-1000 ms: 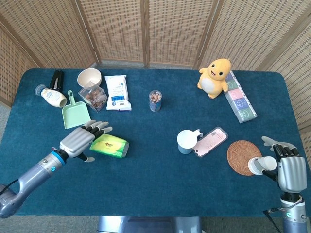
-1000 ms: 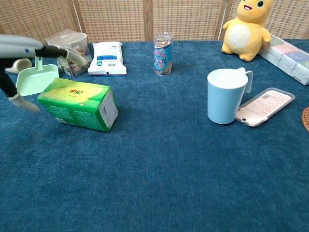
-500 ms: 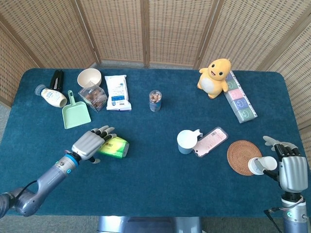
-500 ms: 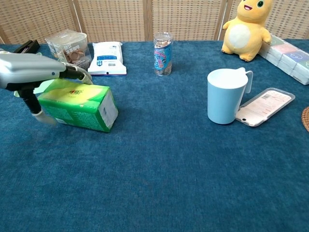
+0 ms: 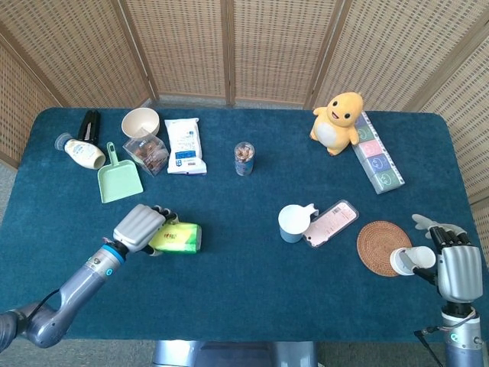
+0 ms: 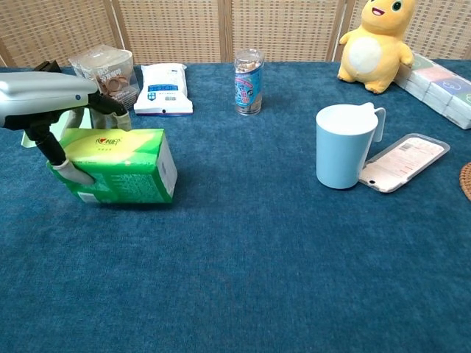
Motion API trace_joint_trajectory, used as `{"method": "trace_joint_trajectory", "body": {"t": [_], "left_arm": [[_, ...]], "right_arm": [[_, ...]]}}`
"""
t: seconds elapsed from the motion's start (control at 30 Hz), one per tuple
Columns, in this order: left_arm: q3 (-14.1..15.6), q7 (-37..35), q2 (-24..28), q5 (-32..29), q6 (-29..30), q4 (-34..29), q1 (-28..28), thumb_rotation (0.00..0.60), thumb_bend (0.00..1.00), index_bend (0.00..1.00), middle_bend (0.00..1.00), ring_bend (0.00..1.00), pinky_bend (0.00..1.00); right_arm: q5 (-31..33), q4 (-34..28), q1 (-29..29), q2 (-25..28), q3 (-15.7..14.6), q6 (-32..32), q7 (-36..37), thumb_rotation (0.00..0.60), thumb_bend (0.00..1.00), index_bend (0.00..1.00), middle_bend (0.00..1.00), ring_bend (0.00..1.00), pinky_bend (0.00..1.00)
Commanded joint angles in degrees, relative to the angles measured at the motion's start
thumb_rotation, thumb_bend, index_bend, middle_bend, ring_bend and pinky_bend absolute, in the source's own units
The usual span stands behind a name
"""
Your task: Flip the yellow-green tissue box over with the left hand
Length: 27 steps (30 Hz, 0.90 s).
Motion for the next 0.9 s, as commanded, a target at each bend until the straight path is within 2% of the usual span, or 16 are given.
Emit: {"method": "trace_joint_trajectory", "body": {"t": [0.03,0.13,0.23,0.33,0.37,0.43,0.47,0.5,0.57,0.77,0.9], "left_arm": [[-1.25,-13.25,8.52,-3.28,-11.51,-7.31,-2.27,0.6,0.05,0.47,0.44,0.42,0.6],[-3.58,-24.06,12.84,-4.13,-20.68,-8.28,-4.36,0.6,0.05,0.47,0.44,0.42,0.6],[-5.21,-31.6,14.82,-3.09,-28.61,-5.96,-5.9,0.6,0.05,0.47,0.44,0.42,0.6],[-5.29,-33.45,14.92,-2.98,-33.5,-3.38,-7.36,0.6,0.05,0.46,0.42,0.39,0.57],[-5.06,-33.29,14.45,-2.97,-34.56,-2.02,-7.85,0.6,0.05,0.44,0.38,0.33,0.53],[-4.51,-32.54,13.14,-3.4,-35.45,0.17,-8.59,0.6,0.05,0.35,0.19,0.15,0.37],[-4.27,-32.09,12.65,-3.61,-35.42,0.84,-8.8,0.6,0.05,0.27,0.08,0.06,0.23],[-3.9,-31.06,12.01,-3.63,-34.81,1.81,-8.99,0.6,0.05,0.2,0.01,0.0,0.11],[-3.18,-27.77,10.43,-3.55,-31.35,3.74,-8.89,0.6,0.05,0.13,0.0,0.0,0.01],[-3.32,-18.83,5.88,-6.22,-16.26,4.32,-5.82,0.6,0.05,0.09,0.0,0.0,0.0],[-3.61,-14.4,5.15,-4.98,-8.61,3.1,-3.72,0.6,0.05,0.09,0.0,0.0,0.0]], "right_arm": [[-0.05,0.02,0.01,-0.08,-0.05,-0.01,-0.18,0.6,0.05,0.28,0.43,0.5,0.37],[-0.07,0.04,0.01,-0.15,-0.06,-0.02,-0.31,0.6,0.05,0.28,0.43,0.5,0.37],[0.04,0.03,0.02,-0.16,-0.08,-0.18,-0.37,0.6,0.05,0.28,0.43,0.5,0.37],[0.22,0.0,0.03,-0.12,-0.08,-0.41,-0.36,0.6,0.05,0.28,0.43,0.5,0.37],[0.23,-0.04,0.02,-0.04,-0.13,-0.49,-0.4,0.6,0.06,0.28,0.43,0.5,0.37],[0.26,-0.15,0.04,0.05,-0.18,-0.66,-0.45,0.6,0.05,0.28,0.43,0.5,0.37],[0.28,-0.2,0.03,0.09,-0.22,-0.73,-0.45,0.6,0.05,0.28,0.43,0.5,0.37],[0.31,-0.21,0.04,0.11,-0.21,-0.78,-0.48,0.6,0.05,0.28,0.43,0.5,0.37],[0.4,-0.26,0.05,0.13,-0.16,-0.84,-0.5,0.6,0.05,0.28,0.43,0.5,0.37],[0.55,-0.51,0.03,0.39,-0.21,-1.11,-0.38,0.6,0.06,0.28,0.43,0.5,0.37],[0.45,-0.64,-0.01,0.47,-0.26,-1.06,-0.47,0.6,0.06,0.28,0.43,0.5,0.37]]}}
